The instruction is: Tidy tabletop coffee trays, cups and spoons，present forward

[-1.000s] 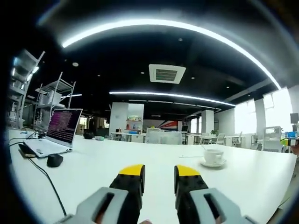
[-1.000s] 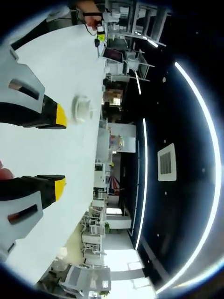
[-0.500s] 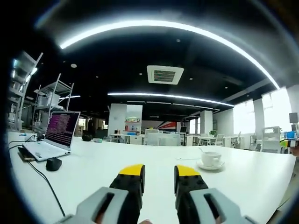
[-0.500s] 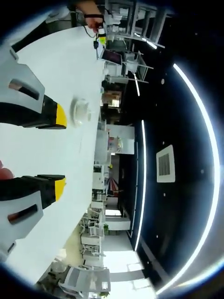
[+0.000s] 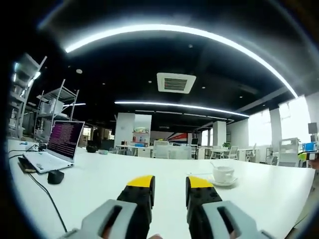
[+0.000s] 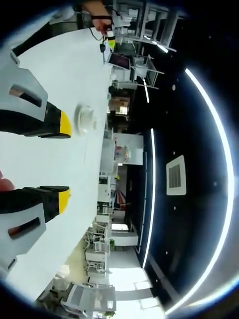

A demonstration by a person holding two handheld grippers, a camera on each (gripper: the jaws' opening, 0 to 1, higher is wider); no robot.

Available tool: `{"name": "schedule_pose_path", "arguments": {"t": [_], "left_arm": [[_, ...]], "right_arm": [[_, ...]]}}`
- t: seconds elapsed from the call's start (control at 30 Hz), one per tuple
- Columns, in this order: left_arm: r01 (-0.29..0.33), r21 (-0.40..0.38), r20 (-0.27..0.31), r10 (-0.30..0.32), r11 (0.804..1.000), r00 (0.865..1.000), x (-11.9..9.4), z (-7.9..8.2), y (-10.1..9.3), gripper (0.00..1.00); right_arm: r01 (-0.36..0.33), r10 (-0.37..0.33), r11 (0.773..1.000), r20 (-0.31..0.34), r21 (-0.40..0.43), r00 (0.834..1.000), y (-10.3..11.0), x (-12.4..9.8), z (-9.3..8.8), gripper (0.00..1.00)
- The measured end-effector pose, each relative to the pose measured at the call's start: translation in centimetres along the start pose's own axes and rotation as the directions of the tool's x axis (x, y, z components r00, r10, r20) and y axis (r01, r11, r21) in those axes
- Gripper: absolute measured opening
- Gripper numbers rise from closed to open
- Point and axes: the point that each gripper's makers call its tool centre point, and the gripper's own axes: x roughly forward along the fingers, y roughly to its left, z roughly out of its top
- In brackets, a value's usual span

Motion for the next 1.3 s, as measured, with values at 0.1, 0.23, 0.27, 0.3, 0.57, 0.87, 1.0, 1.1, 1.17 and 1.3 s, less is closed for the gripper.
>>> {"name": "schedule_pose_path", "arguments": {"t": [0.1,0.23,0.27,0.3,0.57,0.87,1.0,1.1,1.17,1.3], "left_arm": [[0.005,0.000,-0.006,-0.005,1.000,1.000,-0.1,-0.2,-0.2,0.27],[0.006,-0.004,-0.014,-0.006,1.000,1.000,-0.1,-0.4,-0.2,0.26],[0.006,-0.006,-0.013,-0.006,1.000,1.000,-0.1,-0.4,-0.1,0.26],[0.005,-0.007,-0.012,-0.005,1.000,1.000,-0.2,-0.4,-0.1,0.26],[0.012,-0.006,-0.009,-0.012,1.000,1.000,-0.1,-0.2,-0.3,0.26],[0.025,0.002,-0.017,-0.025,1.000,1.000,0.1,-0.3,-0.9,0.26],[0.029,0.002,-0.017,-0.028,1.000,0.999,0.1,-0.3,-1.0,0.26],[0.028,0.001,-0.014,-0.028,1.000,0.999,0.2,-0.2,-1.0,0.26],[0.029,0.002,-0.015,-0.029,1.000,0.999,0.2,-0.3,-1.0,0.26],[0.034,0.009,-0.021,-0.033,0.999,0.999,0.4,-0.3,-1.2,0.26]], "right_arm": [[-0.006,0.006,1.000,0.002,-0.002,1.000,0.3,0.1,0.2,0.38],[-0.012,0.012,1.000,0.001,-0.002,1.000,0.6,0.2,0.2,0.38],[-0.014,0.014,1.000,0.000,-0.003,1.000,0.6,0.2,0.1,0.38],[-0.014,0.014,1.000,0.000,0.000,1.000,0.7,0.2,0.1,0.38],[-0.014,0.014,1.000,0.005,0.000,1.000,0.8,0.1,0.2,0.38],[-0.010,0.010,1.000,0.008,-0.005,1.000,0.9,-0.1,0.3,0.38],[-0.010,0.010,1.000,0.011,-0.004,1.000,0.9,-0.1,0.4,0.37],[-0.010,0.010,1.000,0.010,-0.006,1.000,1.0,-0.1,0.4,0.37],[-0.011,0.011,1.000,0.010,-0.006,1.000,1.0,-0.1,0.4,0.37],[-0.012,0.012,1.000,0.016,-0.010,1.000,1.0,-0.1,0.6,0.37]]}}
